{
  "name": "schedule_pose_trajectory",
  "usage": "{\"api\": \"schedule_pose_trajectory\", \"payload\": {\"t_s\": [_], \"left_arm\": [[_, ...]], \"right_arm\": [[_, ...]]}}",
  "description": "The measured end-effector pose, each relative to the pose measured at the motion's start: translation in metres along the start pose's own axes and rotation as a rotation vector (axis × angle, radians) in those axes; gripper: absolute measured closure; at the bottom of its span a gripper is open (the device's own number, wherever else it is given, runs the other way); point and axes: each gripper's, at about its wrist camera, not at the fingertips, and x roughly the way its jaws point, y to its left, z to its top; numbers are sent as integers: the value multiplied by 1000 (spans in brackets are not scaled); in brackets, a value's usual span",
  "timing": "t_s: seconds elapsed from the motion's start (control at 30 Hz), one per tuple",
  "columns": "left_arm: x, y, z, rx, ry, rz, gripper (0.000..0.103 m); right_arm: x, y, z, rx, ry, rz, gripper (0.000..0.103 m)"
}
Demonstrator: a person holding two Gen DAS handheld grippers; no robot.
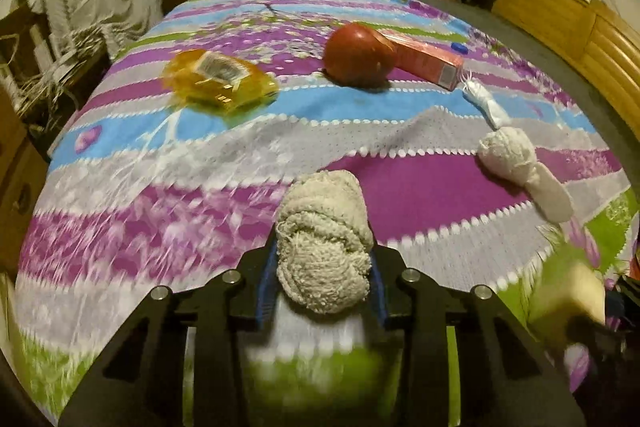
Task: Collect trash
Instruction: 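Grasp beige cloth ball with left tool while right tool grasps yellow sponge, then carry cloth ball and sponge with both tools over the bucket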
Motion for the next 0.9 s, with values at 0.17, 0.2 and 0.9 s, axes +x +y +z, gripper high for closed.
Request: {"api": "schedule_pose_trajectory", "payload": {"t_s": [0.17,0.2,0.9], "left_arm": [[-42,1,-27,-52,-23,100,67],[-52,2,-33,-69,-22,129,67],[-155,54,-80,-229,-138,380,67]], "right_arm": [[-12,4,8,41,-13,-8,71],[-13,7,10,42,-9,-18,71],[0,112,39,-57,44,-14,71]]}}
